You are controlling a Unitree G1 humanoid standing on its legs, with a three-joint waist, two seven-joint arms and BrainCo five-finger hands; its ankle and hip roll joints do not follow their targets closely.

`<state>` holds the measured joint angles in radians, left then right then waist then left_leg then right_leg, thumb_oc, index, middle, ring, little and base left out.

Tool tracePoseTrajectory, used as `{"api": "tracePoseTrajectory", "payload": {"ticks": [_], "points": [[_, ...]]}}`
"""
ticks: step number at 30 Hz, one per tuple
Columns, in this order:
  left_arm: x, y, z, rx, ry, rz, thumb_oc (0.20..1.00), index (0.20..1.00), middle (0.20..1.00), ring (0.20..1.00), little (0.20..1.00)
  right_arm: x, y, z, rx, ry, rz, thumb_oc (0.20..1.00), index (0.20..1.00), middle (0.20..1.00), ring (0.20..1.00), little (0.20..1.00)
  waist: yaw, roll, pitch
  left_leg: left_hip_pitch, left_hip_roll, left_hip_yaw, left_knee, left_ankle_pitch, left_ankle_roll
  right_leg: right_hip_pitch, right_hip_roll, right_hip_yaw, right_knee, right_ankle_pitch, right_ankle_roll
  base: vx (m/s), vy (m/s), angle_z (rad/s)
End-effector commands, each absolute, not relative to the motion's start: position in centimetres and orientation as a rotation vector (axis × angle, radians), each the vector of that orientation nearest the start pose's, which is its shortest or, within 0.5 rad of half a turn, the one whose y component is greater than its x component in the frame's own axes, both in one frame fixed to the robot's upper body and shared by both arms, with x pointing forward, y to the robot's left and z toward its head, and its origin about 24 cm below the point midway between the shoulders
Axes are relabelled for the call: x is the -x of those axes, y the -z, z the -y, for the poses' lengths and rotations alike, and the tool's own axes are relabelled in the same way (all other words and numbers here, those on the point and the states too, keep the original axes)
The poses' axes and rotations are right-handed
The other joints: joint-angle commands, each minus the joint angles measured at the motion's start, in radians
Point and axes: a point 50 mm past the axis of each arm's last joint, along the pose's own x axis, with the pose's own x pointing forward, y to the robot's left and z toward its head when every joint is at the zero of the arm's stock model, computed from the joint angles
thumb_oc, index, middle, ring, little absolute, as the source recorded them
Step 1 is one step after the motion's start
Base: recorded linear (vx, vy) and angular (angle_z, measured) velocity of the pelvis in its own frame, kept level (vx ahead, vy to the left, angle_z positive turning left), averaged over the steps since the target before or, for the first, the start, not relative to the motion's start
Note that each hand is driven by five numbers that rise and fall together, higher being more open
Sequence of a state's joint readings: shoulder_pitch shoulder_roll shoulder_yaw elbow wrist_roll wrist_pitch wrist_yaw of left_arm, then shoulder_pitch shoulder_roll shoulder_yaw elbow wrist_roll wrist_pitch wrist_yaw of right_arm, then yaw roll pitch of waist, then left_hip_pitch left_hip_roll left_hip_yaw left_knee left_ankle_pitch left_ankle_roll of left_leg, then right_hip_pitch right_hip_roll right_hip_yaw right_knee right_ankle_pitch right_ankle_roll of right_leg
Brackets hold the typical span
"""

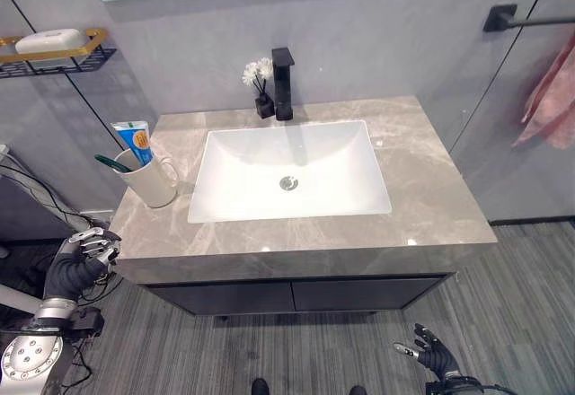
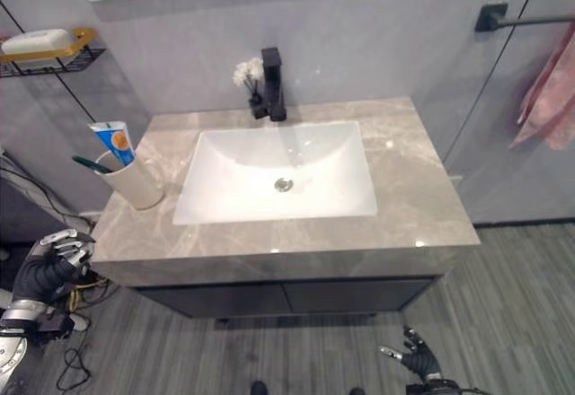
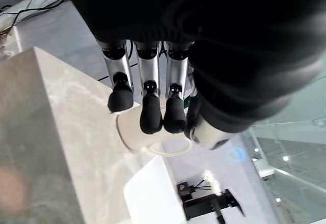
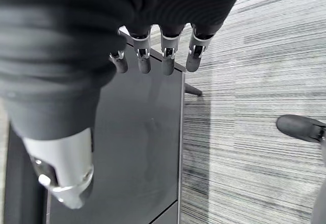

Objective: Put brush and paste in cup on sink, flatten towel.

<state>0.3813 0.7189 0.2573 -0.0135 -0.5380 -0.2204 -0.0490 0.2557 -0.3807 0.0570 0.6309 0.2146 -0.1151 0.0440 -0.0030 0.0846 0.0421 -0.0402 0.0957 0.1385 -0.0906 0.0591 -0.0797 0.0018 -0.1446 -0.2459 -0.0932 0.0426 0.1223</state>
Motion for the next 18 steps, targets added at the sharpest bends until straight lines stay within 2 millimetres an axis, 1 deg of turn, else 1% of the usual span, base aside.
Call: {"api": "tracePoseTrajectory", "payload": {"ticks": [1,6,7,14,18], "points": [[-18.9,-12.2,-35.0,-0.306,-0.201,0.128,0.200,0.200,0.200,0.200,0.200,-15.4,8.0,26.5,0.188,0.112,-0.574,1.000,1.000,1.000,1.000,1.000,-0.013,-0.050,0.052,-0.020,-0.001,-0.001,0.003,-0.014,0.000,0.012,-0.085,0.011,0.006,0.023,0.067,-0.03,0.041,-0.18],[-18.9,-12.8,-35.8,-0.324,-0.229,0.133,0.200,0.200,0.200,0.200,0.200,-15.7,7.7,26.5,0.206,0.107,-0.561,1.000,1.000,1.000,1.000,1.000,-0.018,-0.041,0.075,-0.047,-0.006,0.004,0.003,-0.007,0.000,-0.021,-0.090,0.018,0.006,0.034,0.071,-0.01,0.031,-0.04],[-19.2,-13.2,-36.0,-0.326,-0.232,0.140,0.200,0.200,0.200,0.200,0.200,-15.9,7.8,26.5,0.213,0.104,-0.563,1.000,1.000,1.000,1.000,1.000,-0.019,-0.037,0.092,-0.062,-0.010,0.008,0.003,-0.005,0.001,-0.041,-0.096,0.023,0.006,0.041,0.074,-0.01,0.039,-0.08],[-20.1,-14.1,-36.6,-0.367,-0.246,0.155,0.200,0.200,0.200,0.200,0.200,-16.6,7.4,26.4,0.238,0.086,-0.546,1.000,1.000,1.000,1.000,1.000,-0.027,-0.037,0.128,-0.102,-0.014,0.015,0.003,0.004,0.001,-0.091,-0.101,0.042,0.006,0.058,0.078,-0.02,0.024,-0.09],[-20.5,-14.3,-36.8,-0.397,-0.252,0.146,0.200,0.200,0.200,0.200,0.200,-17.1,7.2,26.7,0.247,0.099,-0.535,1.000,1.000,1.000,1.000,1.000,-0.029,-0.040,0.151,-0.130,-0.013,0.014,0.003,0.012,0.000,-0.122,-0.098,0.050,0.006,0.068,0.079,-0.01,0.002,-0.01]]}}
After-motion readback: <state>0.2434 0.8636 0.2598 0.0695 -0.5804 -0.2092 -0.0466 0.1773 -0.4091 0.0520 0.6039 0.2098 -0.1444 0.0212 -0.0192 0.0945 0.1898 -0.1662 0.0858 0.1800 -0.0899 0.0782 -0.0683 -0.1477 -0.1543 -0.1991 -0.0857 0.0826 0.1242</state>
